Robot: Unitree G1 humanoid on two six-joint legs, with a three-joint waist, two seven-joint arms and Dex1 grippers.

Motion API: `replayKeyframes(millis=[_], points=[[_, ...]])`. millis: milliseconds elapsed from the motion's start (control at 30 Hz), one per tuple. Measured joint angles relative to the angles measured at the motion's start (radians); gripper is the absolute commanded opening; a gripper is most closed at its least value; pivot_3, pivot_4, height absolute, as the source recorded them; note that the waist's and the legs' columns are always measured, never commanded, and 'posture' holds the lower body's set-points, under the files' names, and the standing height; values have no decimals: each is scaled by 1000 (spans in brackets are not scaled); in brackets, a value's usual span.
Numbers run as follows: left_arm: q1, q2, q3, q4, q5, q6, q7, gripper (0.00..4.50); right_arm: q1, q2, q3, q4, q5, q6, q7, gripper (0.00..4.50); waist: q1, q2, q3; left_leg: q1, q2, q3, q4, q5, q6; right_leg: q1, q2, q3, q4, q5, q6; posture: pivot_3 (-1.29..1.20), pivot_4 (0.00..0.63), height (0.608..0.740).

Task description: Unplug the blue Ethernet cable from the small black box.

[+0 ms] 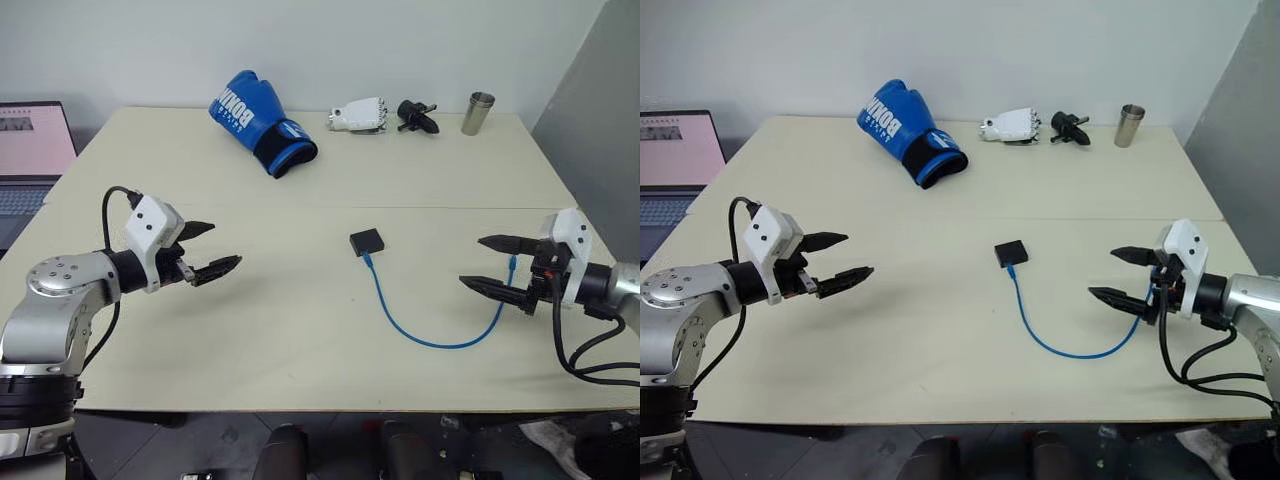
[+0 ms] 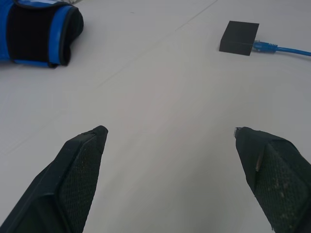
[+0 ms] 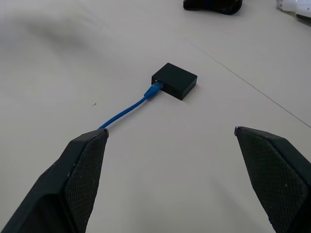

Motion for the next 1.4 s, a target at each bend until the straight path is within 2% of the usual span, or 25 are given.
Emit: replayKeyframes(millis=[700,900,1067,1267,1400], points=[[1,1,-8,12,38,-41,-44,4480,-3,-23,2,-6,1,12,17,4391,3,0,0,0,0,0,0,0,0,0,0,0,0,0,0,0,150,740],[-18,-8,-25,13,31,-52,-86,4480,-3,-13,14,-73,3,35,3,4391,3,0,0,0,0,0,0,0,0,0,0,0,0,0,0,0,150,740],[-27,-11,-51,12,-7,-67,-171,4480,9,138,95,-174,-15,68,-150,4391,0,0,0,0,0,0,0,0,0,0,0,0,1,0,0,0,150,740],[-27,-5,-136,-16,-18,-94,-286,4480,-3,411,308,-192,-179,137,-462,4391,1,0,0,0,0,0,0,0,0,-2,0,1,3,0,0,0,150,740],[-58,-15,-173,-25,-15,-117,-306,4480,-14,563,424,-124,-286,135,-603,4391,1,0,0,-1,0,0,1,0,0,-3,1,1,4,0,0,0,150,740]])
